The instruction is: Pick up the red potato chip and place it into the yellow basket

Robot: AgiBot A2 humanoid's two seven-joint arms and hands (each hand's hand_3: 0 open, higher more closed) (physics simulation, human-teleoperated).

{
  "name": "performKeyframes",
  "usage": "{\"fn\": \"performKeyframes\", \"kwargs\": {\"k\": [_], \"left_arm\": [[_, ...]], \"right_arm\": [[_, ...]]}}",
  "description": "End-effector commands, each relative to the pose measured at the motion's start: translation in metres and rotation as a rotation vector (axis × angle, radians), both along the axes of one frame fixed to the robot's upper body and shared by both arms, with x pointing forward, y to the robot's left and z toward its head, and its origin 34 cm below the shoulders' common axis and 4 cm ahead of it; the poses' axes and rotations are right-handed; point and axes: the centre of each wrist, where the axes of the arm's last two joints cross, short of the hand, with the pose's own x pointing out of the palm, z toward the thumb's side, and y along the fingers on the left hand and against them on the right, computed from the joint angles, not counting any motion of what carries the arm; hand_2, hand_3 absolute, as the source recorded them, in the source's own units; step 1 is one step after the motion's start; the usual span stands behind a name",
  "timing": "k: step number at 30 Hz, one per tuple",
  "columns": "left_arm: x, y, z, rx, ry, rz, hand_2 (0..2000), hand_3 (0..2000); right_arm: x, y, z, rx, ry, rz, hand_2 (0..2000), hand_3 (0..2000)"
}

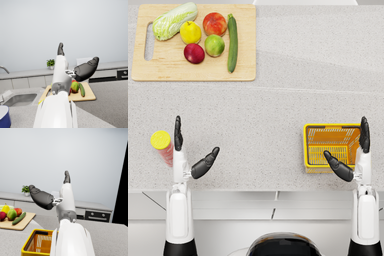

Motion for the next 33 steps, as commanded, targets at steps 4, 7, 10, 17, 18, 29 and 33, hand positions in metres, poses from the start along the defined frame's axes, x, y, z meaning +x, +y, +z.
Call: {"fn": "performKeyframes", "kwargs": {"k": [4, 7, 10, 17, 18, 29, 33], "left_arm": [[-0.003, 0.056, -0.005, 0.002, 0.022, 0.247, 0, 0], [0.0, 0.067, -0.02, -0.01, 0.084, 0.291, 0, 0], [0.007, 0.075, -0.045, -0.034, 0.18, 0.311, 0, 0], [0.025, 0.085, -0.114, -0.093, 0.448, 0.326, 0, 0], [0.028, 0.087, -0.123, -0.102, 0.486, 0.329, 0, 0], [0.067, 0.086, -0.164, -0.185, 0.7, 0.323, 1361, 327], [0.065, 0.083, -0.169, -0.169, 0.717, 0.255, 2000, 1633]], "right_arm": [[0.0, -0.02, -0.007, -0.04, 0.021, -0.123, 0, 0], [-0.001, -0.023, -0.011, -0.047, 0.035, -0.146, 0, 0], [-0.001, -0.024, -0.013, -0.047, 0.042, -0.154, 0, 0], [-0.005, -0.011, -0.023, -0.051, 0.073, -0.111, 0, 0], [-0.005, -0.009, -0.023, -0.052, 0.072, -0.104, 0, 0], [-0.006, -0.001, -0.027, -0.043, 0.083, -0.081, 0, 0], [-0.006, 0.0, -0.028, -0.038, 0.086, -0.079, 0, 0]]}}
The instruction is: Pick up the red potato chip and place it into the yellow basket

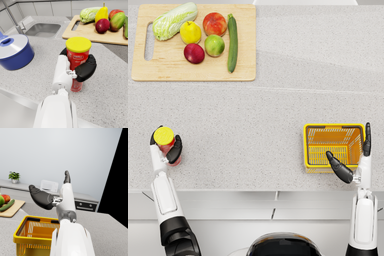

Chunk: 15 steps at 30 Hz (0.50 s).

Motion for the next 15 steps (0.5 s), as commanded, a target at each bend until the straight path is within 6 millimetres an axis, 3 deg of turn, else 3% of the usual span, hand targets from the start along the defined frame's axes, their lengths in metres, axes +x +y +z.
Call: {"fn": "performKeyframes", "kwargs": {"k": [1, 4, 6, 8, 9, 10, 12, 15], "left_arm": [[0.0, -0.002, 0.002, 0.009, -0.009, -0.014, 2000, 1960], [-0.006, -0.016, 0.035, 0.071, -0.149, -0.053, 2000, 2000], [-0.01, -0.038, 0.09, 0.145, -0.356, -0.137, 2000, 2000], [-0.013, -0.068, 0.145, 0.213, -0.545, -0.255, 2000, 2000], [-0.016, -0.079, 0.163, 0.234, -0.612, -0.297, 2000, 2000], [-0.019, -0.092, 0.18, 0.253, -0.679, -0.343, 2000, 2000], [-0.026, -0.116, 0.206, 0.273, -0.789, -0.415, 2000, 2000], [-0.028, -0.144, 0.218, 0.267, -0.85, -0.511, 2000, 2000]], "right_arm": [[0.0, 0.0, 0.005, -0.001, -0.021, -0.001, 0, 0], [-0.002, -0.001, 0.006, 0.002, -0.027, -0.007, 0, 0], [0.0, 0.008, 0.007, -0.001, -0.03, 0.028, 0, 0], [0.005, 0.032, 0.003, -0.008, -0.011, 0.122, 0, 0], [0.007, 0.043, 0.018, -0.009, -0.071, 0.158, 0, 0], [0.008, 0.054, 0.018, -0.004, -0.071, 0.197, 0, 0], [0.01, 0.072, 0.02, 0.006, -0.074, 0.258, 0, 0], [0.017, 0.089, 0.022, 0.017, -0.075, 0.307, 0, 0]]}}
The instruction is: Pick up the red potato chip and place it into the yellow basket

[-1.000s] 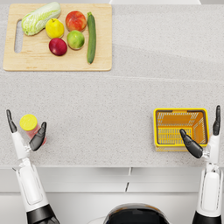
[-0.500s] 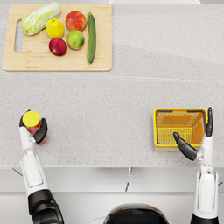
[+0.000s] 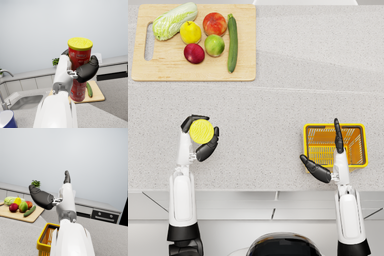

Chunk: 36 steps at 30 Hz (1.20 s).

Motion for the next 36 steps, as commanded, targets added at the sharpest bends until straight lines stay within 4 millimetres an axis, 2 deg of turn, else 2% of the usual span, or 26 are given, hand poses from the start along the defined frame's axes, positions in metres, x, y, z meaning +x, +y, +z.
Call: {"fn": "performKeyframes", "kwargs": {"k": [1, 6, 10, 15, 19, 23, 24, 25, 29, 30, 31, 32, 36], "left_arm": [[-0.011, -0.043, 0.038, 0.04, -0.153, -0.149, 2000, 2000], [-0.022, -0.093, 0.051, 0.051, -0.218, -0.328, 2000, 2000], [-0.026, -0.12, 0.053, 0.05, -0.225, -0.424, 2000, 2000], [-0.042, -0.153, 0.047, 0.085, -0.22, -0.556, 2000, 2000], [-0.046, -0.159, 0.037, 0.105, -0.189, -0.585, 2000, 2000], [-0.044, -0.16, 0.031, 0.133, -0.162, -0.581, 2000, 2000], [-0.044, -0.159, 0.032, 0.135, -0.165, -0.578, 2000, 2000], [-0.044, -0.159, 0.032, 0.138, -0.169, -0.574, 2000, 2000], [-0.042, -0.152, 0.035, 0.128, -0.193, -0.547, 2000, 2000], [-0.041, -0.15, 0.034, 0.131, -0.189, -0.543, 2000, 2000], [-0.039, -0.149, 0.033, 0.132, -0.182, -0.538, 639, 1673], [-0.039, -0.143, 0.033, 0.108, -0.184, -0.495, 0, 1347], [-0.045, -0.13, 0.04, 0.045, -0.219, -0.41, 0, 40]], "right_arm": [[0.007, 0.029, 0.008, 0.007, -0.022, 0.097, 0, 0], [0.013, 0.067, -0.003, -0.008, 0.034, 0.212, 0, 0], [0.022, 0.096, 0.003, 0.002, 0.033, 0.286, 0, 0], [0.027, 0.109, 0.008, 0.012, 0.031, 0.311, 0, 0], [0.03, 0.108, 0.016, 0.025, 0.009, 0.306, 0, 0], [0.024, 0.111, 0.022, -0.026, -0.013, 0.381, 0, 0], [0.024, 0.108, 0.024, -0.025, -0.019, 0.374, 1361, 327], [0.024, 0.108, 0.023, -0.088, -0.016, 0.461, 2000, 653], [0.025, 0.109, 0.022, -0.142, -0.012, 0.522, 2000, 1960], [0.025, 0.109, 0.022, -0.134, -0.011, 0.511, 2000, 2000], [0.025, 0.108, 0.021, -0.122, -0.008, 0.49, 2000, 2000], [0.026, 0.106, 0.022, -0.106, -0.009, 0.466, 2000, 2000], [0.031, 0.099, 0.029, -0.048, -0.039, 0.408, 2000, 2000]]}}
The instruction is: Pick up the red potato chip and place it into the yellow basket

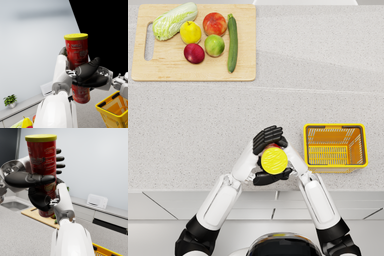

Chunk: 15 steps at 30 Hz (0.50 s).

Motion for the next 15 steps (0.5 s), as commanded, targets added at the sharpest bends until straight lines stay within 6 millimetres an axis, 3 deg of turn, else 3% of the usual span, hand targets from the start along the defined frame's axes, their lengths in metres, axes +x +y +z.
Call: {"fn": "performKeyframes", "kwargs": {"k": [1, 2, 3, 4, 7, 10, 12, 15], "left_arm": [[-0.007, 0.017, 0.012, -0.045, -0.05, 0.048, 0, 0], [-0.012, 0.028, 0.018, -0.068, -0.082, 0.08, 0, 0], [-0.018, 0.039, 0.023, -0.09, -0.111, 0.114, 0, 0], [-0.023, 0.052, 0.028, -0.11, -0.138, 0.157, 0, 0], [-0.033, 0.084, 0.036, -0.169, -0.187, 0.278, 0, 0], [-0.026, 0.112, 0.033, -0.221, -0.165, 0.397, 0, 0], [-0.023, 0.122, 0.03, -0.238, -0.149, 0.44, 0, 0], [-0.019, 0.126, 0.025, -0.241, -0.122, 0.459, 0, 0]], "right_arm": [[0.007, -0.007, 0.018, 0.052, -0.04, -0.041, 2000, 2000], [0.011, -0.015, 0.026, 0.088, -0.057, -0.082, 2000, 2000], [0.015, -0.026, 0.031, -0.356, -0.204, -0.006, 2000, 2000], [0.02, -0.034, 0.044, 0.05, -0.127, -0.127, 2000, 2000], [0.03, -0.083, 0.056, 0.147, -0.138, -0.315, 2000, 2000], [0.028, -0.134, 0.049, 0.258, -0.123, -0.513, 2000, 2000], [0.026, -0.155, 0.045, 0.293, -0.108, -0.582, 2000, 2000], [0.029, -0.16, 0.031, 0.283, -0.055, -0.589, 2000, 2000]]}}
